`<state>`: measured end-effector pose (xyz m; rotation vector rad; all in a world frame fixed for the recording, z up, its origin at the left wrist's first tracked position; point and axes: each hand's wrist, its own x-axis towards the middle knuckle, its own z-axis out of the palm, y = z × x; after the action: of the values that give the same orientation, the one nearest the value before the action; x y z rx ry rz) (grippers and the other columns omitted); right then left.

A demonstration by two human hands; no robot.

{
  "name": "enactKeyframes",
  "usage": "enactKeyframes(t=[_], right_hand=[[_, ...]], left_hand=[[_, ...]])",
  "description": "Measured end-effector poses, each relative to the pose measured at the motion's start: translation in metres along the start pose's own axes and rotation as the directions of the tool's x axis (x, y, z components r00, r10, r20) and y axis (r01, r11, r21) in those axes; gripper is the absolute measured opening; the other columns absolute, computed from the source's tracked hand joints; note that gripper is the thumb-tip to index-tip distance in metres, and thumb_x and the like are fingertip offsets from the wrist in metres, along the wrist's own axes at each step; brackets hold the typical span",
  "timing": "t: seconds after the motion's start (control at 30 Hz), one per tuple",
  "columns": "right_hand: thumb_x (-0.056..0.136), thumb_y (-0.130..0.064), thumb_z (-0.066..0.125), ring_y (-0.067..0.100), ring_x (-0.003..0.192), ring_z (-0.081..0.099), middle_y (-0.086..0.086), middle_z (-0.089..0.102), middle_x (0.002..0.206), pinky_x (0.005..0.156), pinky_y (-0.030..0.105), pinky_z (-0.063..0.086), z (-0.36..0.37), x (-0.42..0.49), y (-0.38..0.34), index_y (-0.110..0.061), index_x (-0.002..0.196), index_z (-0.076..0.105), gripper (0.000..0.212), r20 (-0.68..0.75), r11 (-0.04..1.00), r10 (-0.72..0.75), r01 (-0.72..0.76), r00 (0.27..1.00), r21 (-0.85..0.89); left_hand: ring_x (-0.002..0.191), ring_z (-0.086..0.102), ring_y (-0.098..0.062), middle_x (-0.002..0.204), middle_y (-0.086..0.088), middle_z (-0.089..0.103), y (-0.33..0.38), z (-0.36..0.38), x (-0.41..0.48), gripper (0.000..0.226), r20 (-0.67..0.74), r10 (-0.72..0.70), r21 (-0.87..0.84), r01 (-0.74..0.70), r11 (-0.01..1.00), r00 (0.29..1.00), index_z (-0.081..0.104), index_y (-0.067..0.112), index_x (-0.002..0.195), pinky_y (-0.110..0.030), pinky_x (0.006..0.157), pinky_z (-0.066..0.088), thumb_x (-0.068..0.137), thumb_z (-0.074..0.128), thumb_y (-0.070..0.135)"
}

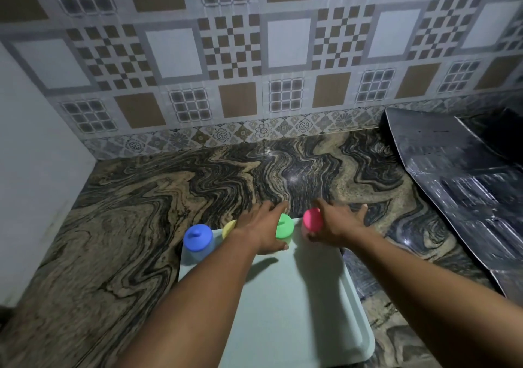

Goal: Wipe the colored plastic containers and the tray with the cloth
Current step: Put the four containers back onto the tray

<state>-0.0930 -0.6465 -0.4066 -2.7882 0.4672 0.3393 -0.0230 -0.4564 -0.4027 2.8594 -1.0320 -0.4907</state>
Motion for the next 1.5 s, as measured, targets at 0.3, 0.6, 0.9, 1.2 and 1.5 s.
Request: enactKeyframes(t=[0.3, 0.6, 0.9, 1.2, 1.5], right_hand=[[0.087, -0.067, 0.042, 0.027, 0.15, 0.023, 0.006, 0.032, 0.161, 0.116, 0.056, 0.024, 0.014, -0.049, -0.002, -0.028, 0.156, 0.024, 0.082, -0.463, 0.98, -0.2, 0.175, 0.863, -0.097], [0.084, -0.044, 0.057, 0.032, 0.085, 0.054, 0.008, 0.053, 0.1, 0.065, 0.042, 0.046, 0.09, -0.096, -0.017, -0.017, 0.112, 0.057, 0.039, -0.445, 0.925, -0.363, 0.376, 0.819, -0.064], [0.084, -0.065, 0.04, 0.031, 0.127, 0.043, 0.005, 0.046, 0.139, 0.096, 0.047, 0.039, 0.121, -0.107, -0.017, -0.027, 0.134, 0.045, 0.063, -0.125, 0.928, -0.362, 0.343, 0.924, -0.148], [0.093, -0.063, 0.044, 0.026, 0.152, 0.013, 0.002, 0.022, 0.162, 0.117, 0.058, 0.021, 0.112, -0.063, -0.031, -0.031, 0.149, 0.03, 0.066, 0.004, 0.952, -0.292, 0.292, 0.956, -0.091], [0.095, -0.058, 0.048, 0.024, 0.155, 0.005, 0.001, 0.012, 0.168, 0.119, 0.059, 0.015, 0.091, 0.018, -0.061, -0.034, 0.15, 0.028, 0.064, 0.058, 0.975, -0.223, 0.224, 0.973, -0.013]], left_hand=[[0.127, 0.044, -0.029, 0.143, -0.003, 0.034, 0.015, 0.005, -0.048, 0.077, -0.39, -0.005, -0.05, -0.016, 0.999, 0.921, 0.029, 0.033, 0.148, -0.046, 0.099, 0.046, 0.083, 0.067, 0.048], [0.12, 0.048, -0.026, 0.127, -0.003, 0.05, 0.011, 0.073, -0.11, 0.043, -0.329, -0.135, -0.104, 0.106, 0.989, 0.935, 0.05, 0.023, 0.133, -0.043, 0.092, 0.046, 0.094, 0.053, 0.042], [0.152, 0.009, -0.03, 0.164, 0.0, 0.016, -0.006, 0.111, -0.138, 0.069, -0.057, -0.284, -0.081, 0.279, 0.957, 0.957, 0.028, 0.035, 0.151, -0.063, 0.115, 0.022, 0.092, 0.045, 0.066], [0.154, 0.005, -0.029, 0.166, 0.001, 0.014, -0.03, 0.098, -0.103, 0.071, -0.038, -0.294, -0.114, 0.288, 0.951, 0.955, 0.028, 0.036, 0.153, -0.066, 0.115, 0.02, 0.092, 0.047, 0.066], [0.155, -0.001, -0.026, 0.167, 0.005, 0.007, -0.087, 0.059, -0.037, 0.075, 0.076, -0.261, -0.176, 0.271, 0.947, 0.962, 0.024, 0.039, 0.156, -0.065, 0.118, 0.015, 0.091, 0.055, 0.061]])
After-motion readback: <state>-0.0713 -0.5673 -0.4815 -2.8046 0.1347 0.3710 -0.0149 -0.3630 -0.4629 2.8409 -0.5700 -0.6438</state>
